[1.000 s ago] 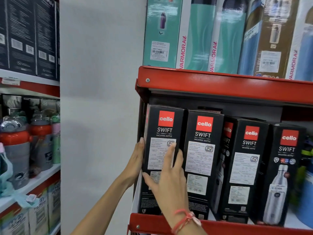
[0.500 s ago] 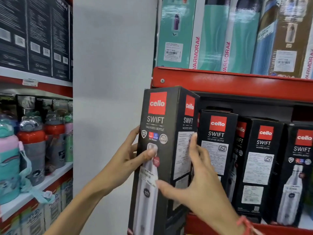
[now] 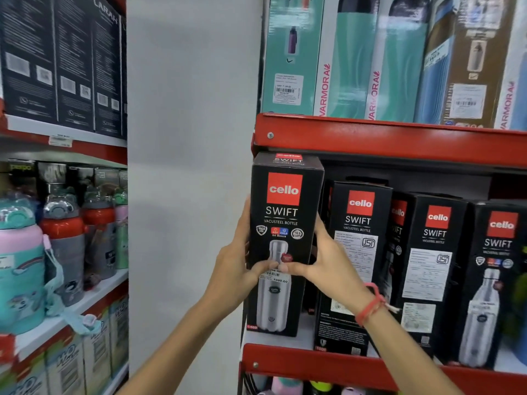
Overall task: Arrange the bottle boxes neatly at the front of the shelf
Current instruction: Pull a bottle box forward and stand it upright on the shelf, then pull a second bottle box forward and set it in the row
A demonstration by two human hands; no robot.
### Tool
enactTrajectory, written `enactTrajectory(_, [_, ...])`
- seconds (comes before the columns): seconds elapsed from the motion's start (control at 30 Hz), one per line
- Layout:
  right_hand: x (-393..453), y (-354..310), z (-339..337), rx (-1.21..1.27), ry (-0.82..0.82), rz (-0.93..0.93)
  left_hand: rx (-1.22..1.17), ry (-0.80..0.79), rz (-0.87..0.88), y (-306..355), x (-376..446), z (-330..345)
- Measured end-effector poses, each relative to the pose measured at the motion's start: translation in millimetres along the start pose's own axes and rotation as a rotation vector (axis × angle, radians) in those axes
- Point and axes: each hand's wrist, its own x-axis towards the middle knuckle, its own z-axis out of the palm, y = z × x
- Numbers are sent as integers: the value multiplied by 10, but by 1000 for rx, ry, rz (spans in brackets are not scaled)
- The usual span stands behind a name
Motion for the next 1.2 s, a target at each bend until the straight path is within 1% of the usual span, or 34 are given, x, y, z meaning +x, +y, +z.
enactTrajectory(0.13, [23, 108, 102, -12, 28, 52, 17, 22, -34, -122, 9, 154])
enactTrajectory(0.3, [38, 253, 160, -86, 79, 98, 46, 3, -74, -223, 36, 323])
enactTrajectory(0.47, [41, 304, 203, -244, 211, 121, 85, -36, -132, -314, 127, 394])
enactTrajectory(0.6, [16, 284, 184, -356, 221, 122, 86, -54, -159, -366, 46, 423])
enactTrajectory(0.67, [-37, 283, 171, -411, 246, 78, 99, -49, -172, -373, 19, 448])
enactTrajectory(0.7, [-69, 295, 174, -432, 295, 34, 114, -34, -178, -376, 5, 466])
enactTrajectory(0.77, [-146, 321, 188, -457, 446, -55, 161, 30, -169, -361, -47, 513])
enactTrajectory(0.8, [-176, 335, 198, -488, 527, -72, 186, 70, -154, -336, -80, 537])
enactTrajectory(0.83, [-191, 345, 205, -550, 606, -54, 214, 108, -130, -303, -108, 562])
enactTrajectory(0.87, [-200, 354, 207, -626, 677, 10, 247, 141, -94, -268, -128, 587])
enactTrajectory(0.9, [-204, 363, 207, -678, 727, 118, 276, 167, -59, -237, -140, 613])
enactTrajectory(0.97, [-218, 382, 212, -637, 741, 347, 301, 211, -34, -176, -157, 670])
enactTrajectory(1.03, [-251, 423, 225, -502, 695, 464, 293, 246, -49, -116, -176, 724])
enactTrajectory(1.1, [-287, 458, 219, -401, 669, 458, 274, 274, -32, -61, -211, 773])
enactTrajectory(1.2, [-356, 456, 136, -323, 663, 406, 256, 285, 33, 41, -272, 841])
